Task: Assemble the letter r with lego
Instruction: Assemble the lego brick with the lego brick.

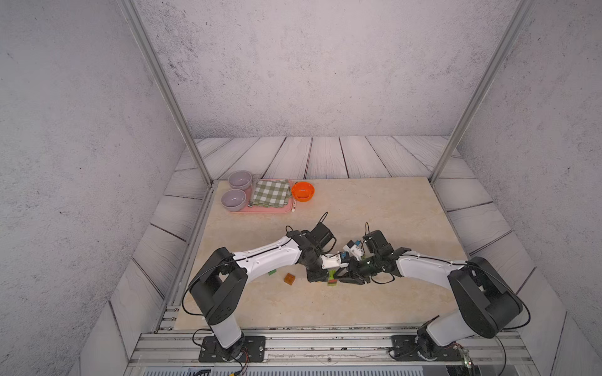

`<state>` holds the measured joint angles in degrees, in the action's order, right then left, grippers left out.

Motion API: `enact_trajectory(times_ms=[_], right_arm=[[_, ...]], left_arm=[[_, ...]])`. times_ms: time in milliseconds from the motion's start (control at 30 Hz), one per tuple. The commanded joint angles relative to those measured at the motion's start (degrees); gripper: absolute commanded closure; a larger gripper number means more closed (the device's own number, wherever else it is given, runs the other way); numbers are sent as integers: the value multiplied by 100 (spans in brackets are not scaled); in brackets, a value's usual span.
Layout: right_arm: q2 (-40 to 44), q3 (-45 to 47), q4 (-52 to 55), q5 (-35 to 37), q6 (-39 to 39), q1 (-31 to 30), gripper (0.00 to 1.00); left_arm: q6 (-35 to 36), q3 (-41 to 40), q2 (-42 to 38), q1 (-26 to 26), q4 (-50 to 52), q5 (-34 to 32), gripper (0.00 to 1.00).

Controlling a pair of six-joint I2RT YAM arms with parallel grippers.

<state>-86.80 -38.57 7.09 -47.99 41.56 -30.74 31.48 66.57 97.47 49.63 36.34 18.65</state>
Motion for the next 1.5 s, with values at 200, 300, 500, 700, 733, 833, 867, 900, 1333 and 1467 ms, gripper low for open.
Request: enact_trajectory(times_ms=[200, 300, 500, 700, 733, 833, 867, 900, 1333, 1467], right_arm=[[-273, 77, 429, 505, -121, -26, 62], [-357, 119, 459, 603, -105, -24, 65], [-562, 369, 388, 768, -44, -26, 72], [-586, 636, 107, 738, 80, -28, 76], [-581, 638, 108, 736, 80, -28, 76], [-572, 625, 133, 745, 71, -24, 76], [-572, 607, 157, 755, 59, -23, 77], [-575, 596, 169, 742, 49, -26, 77], [1361, -236, 1163, 923, 126, 15, 38], [1819, -303, 1854, 1520, -48, 97, 36]], left_arm=[[75, 145, 291, 124, 386, -185, 100], [86, 181, 301, 131, 443, -195, 100], [86, 293, 348, 179, 540, -204, 100], [68, 470, 410, 225, 603, -161, 100], [68, 485, 421, 229, 603, -160, 100], [59, 502, 450, 232, 598, -161, 100], [53, 498, 449, 239, 598, -155, 100], [43, 497, 449, 240, 586, -152, 100], [-73, 518, 118, 231, 510, -152, 74], [-149, 480, -79, 227, 364, -94, 36]])
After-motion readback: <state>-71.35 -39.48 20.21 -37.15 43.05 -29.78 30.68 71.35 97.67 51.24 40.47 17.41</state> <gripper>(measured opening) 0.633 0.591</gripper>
